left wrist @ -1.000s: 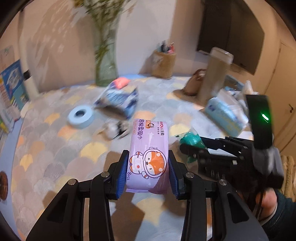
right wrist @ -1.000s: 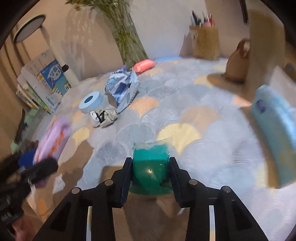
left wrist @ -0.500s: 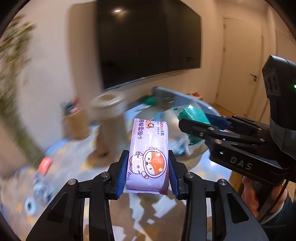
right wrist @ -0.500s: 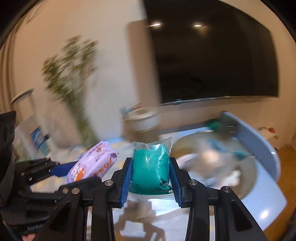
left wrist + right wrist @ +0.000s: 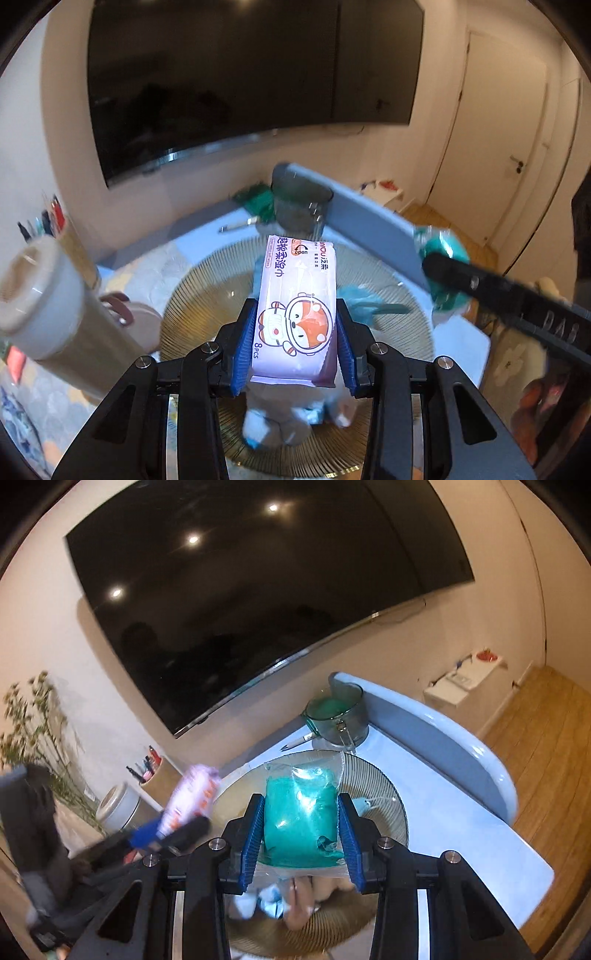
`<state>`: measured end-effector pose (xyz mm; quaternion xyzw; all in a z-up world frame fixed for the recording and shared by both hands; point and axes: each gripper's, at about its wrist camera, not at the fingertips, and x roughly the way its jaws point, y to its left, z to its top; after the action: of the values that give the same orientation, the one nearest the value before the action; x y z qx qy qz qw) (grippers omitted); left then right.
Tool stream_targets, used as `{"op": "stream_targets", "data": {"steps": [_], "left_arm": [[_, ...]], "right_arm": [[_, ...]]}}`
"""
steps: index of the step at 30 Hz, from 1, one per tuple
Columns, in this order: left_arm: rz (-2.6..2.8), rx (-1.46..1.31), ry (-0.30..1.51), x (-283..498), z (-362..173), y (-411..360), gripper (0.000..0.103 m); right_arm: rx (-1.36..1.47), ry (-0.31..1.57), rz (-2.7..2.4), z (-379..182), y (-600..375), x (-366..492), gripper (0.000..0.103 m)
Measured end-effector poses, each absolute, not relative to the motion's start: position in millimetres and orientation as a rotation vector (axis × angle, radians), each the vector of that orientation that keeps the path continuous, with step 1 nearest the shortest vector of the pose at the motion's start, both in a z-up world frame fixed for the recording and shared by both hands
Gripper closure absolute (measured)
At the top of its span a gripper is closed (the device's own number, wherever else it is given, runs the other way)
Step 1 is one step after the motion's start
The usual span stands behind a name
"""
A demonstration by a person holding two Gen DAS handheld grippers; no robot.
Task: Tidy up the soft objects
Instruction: 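Carry wipes pack and green pouch to the glass bowl and open both tools, then move both open tools back over the desk items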
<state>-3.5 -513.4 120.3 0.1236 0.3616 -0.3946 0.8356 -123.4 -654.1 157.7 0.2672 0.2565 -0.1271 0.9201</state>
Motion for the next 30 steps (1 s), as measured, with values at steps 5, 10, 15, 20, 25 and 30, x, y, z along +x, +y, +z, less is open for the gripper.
{"op": "stream_targets", "data": {"steps": [5,10,15,20,25,30], "left_arm": [[-0.842,0.278,0.825,1,104,-516,0.051],[-0.849,0.298,0.800,-6,112,-512,0.027],[-0.864,0.303,0.723,-24,138,-491,0.027],[-0.867,0.271,0.667,-43,161,-442,0.027],[-0.832,0.210,0.651,-55,170,-362,0.027],[-0.642,0.170,0.594,-51,176,-266,0.027]], "right_arm": [[0.535,0.667,-0.300,130,-665,-94,0.065],[0.609,0.761,-0.299,101,-678,-99,0.042],[0.615,0.747,-0.301,107,-681,-117,0.042],[0.575,0.774,-0.320,111,-675,-123,0.041],[0.512,0.712,-0.302,137,-641,-144,0.041],[0.416,0.606,-0.299,167,-579,-160,0.041]]}}
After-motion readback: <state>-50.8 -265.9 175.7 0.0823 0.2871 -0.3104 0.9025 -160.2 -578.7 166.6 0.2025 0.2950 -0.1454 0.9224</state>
